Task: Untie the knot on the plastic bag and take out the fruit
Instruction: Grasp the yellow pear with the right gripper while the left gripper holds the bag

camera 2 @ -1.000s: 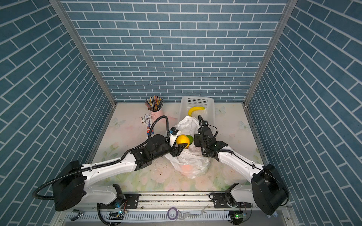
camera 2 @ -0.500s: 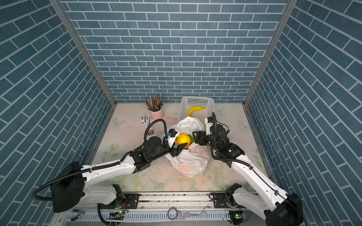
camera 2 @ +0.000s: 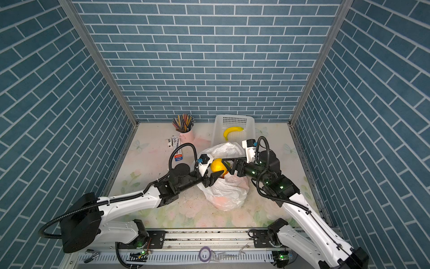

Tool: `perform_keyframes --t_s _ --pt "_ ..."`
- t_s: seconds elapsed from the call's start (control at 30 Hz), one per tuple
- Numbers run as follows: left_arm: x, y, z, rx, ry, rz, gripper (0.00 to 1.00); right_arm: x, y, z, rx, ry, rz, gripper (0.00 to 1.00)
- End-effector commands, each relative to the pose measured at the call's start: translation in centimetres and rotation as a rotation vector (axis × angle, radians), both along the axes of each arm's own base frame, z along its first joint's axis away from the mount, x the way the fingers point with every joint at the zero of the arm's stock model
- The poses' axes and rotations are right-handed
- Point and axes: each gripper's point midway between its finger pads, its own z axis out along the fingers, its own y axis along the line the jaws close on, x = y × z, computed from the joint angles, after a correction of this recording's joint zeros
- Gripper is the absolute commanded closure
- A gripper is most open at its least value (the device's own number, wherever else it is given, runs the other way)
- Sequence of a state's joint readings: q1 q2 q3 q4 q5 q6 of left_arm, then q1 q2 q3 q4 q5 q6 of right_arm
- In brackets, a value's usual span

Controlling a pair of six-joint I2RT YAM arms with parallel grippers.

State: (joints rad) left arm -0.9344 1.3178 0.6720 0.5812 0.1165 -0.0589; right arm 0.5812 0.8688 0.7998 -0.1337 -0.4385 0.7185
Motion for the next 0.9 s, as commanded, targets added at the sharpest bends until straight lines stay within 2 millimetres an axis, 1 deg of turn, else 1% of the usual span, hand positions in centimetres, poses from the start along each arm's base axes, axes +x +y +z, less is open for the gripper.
perform_keyframes --t_s 0.0,0.2,0.33,0.43,0.57,0.77,0.8,0.83,0.87 --pt "-0.6 0.1 3.3 -0.086 -0.084 -0.023 0.72 -0.5 1.1 -0.4 0.047 0.061 0.067 0.13" --pt "-1.0 0.2 3.6 -0.098 -0.093 -0.032 0.72 0.2 2.0 -1.9 0.046 0.116 0.076 0.12" --pt "-1.0 0.2 3.6 -0.098 -0.095 -0.031 0.72 0.5 2.8 -2.3 0.068 0.144 0.103 0.12" --pt "-0.9 0.2 3.6 -0.096 -0.096 -0.027 0.72 0.4 3.3 -2.7 0.09 0.164 0.134 0.15" --pt "-0.9 0.2 3.6 -0.096 -0.096 -0.025 0.72 0.1 3.9 -3.4 0.13 0.191 0.167 0.21" --pt "-0.8 0.1 3.4 -0.095 -0.092 -0.024 0.71 0.0 4.1 -3.6 0.136 0.195 0.18 0.4" --pt "-0.7 0.1 3.3 -0.091 -0.089 -0.019 0.68 0.0 4.0 -3.6 0.134 0.193 0.174 0.44" --pt "-0.5 0.2 3.2 -0.088 -0.085 -0.007 0.61 0.1 3.9 -3.7 0.131 0.193 0.165 0.47" --pt "-0.4 0.3 3.1 -0.083 -0.081 0.004 0.52 0.1 3.8 -3.8 0.127 0.19 0.155 0.5"
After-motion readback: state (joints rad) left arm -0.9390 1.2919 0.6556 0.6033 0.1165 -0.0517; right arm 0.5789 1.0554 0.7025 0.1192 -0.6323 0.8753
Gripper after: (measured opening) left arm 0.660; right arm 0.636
